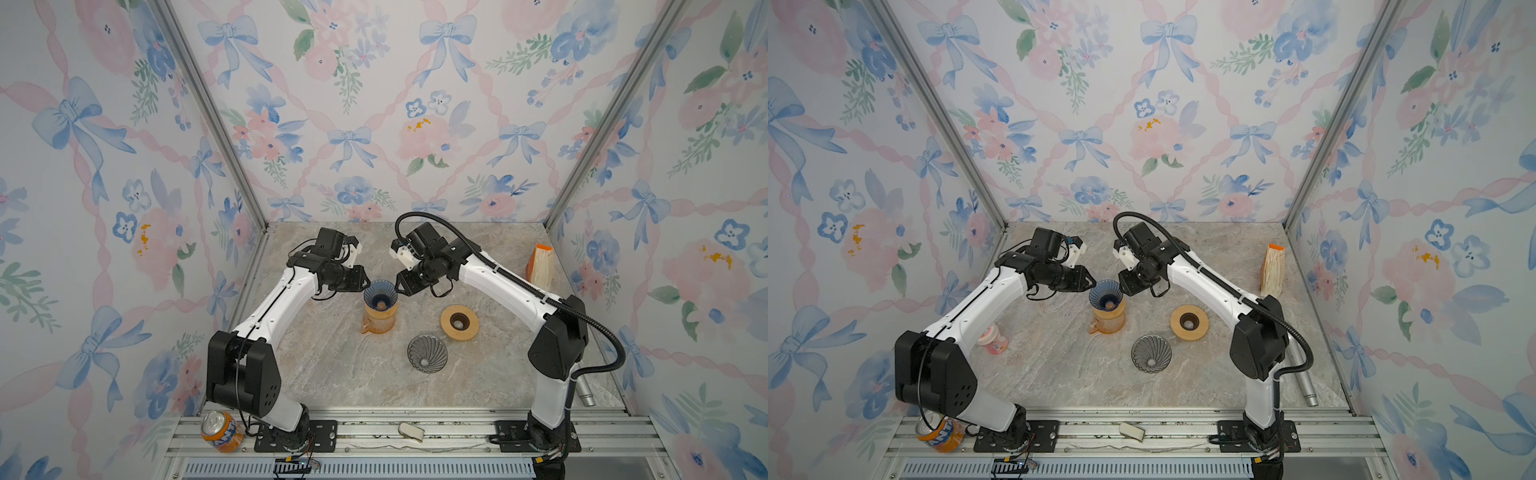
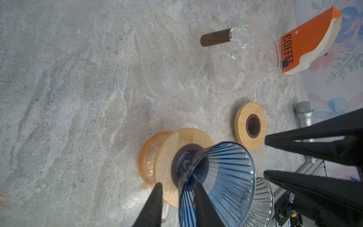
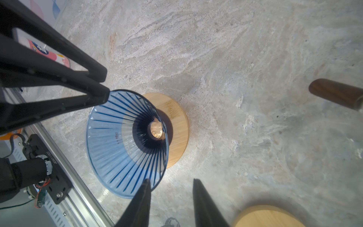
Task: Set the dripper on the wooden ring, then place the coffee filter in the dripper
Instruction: 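Reach the right gripper to the blue dripper rim and grasp it, then hold the blue dripper with both grippers and settle it onto the lid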
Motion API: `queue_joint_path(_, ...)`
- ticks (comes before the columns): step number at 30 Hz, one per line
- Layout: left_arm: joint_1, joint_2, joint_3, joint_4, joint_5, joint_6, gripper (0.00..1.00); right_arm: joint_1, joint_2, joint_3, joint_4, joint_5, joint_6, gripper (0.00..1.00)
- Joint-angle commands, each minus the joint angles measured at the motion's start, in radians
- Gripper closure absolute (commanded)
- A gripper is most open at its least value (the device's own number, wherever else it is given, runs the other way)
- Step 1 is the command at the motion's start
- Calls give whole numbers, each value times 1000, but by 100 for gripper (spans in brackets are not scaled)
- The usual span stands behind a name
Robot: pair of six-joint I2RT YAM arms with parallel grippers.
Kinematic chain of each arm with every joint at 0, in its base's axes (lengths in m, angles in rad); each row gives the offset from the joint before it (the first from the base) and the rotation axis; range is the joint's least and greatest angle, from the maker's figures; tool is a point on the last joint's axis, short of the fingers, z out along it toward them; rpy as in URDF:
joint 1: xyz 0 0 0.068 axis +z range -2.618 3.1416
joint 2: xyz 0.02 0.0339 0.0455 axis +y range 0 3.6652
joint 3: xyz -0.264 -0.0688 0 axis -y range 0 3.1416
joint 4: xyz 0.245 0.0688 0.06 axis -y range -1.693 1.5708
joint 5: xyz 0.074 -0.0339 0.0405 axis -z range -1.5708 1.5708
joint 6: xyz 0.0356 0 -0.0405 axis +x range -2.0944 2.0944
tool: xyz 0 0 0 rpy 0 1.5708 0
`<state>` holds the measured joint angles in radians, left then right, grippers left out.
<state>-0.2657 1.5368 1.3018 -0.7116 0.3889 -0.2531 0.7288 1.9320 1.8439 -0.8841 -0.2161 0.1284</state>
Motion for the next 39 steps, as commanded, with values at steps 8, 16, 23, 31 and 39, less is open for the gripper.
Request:
queue_joint_path(8, -8, 29, 4, -4, 10, 29, 74, 21, 57, 74, -70, 27, 28, 59)
queue_joint_path(16, -8, 53, 16, -5, 29, 44, 79, 24, 92, 83, -59, 14, 61, 65)
queue_joint_path(23, -10, 55, 14, -4, 23, 40, 83, 23, 90, 72, -36, 7, 71, 69)
queue_joint_path(31, -10, 57, 13, -4, 16, 40, 84, 22, 107, 80, -36, -4, 78, 77)
queue_joint_path(39, -9, 63, 13, -4, 12, 40, 87, 21, 112, 81, -30, -5, 88, 80)
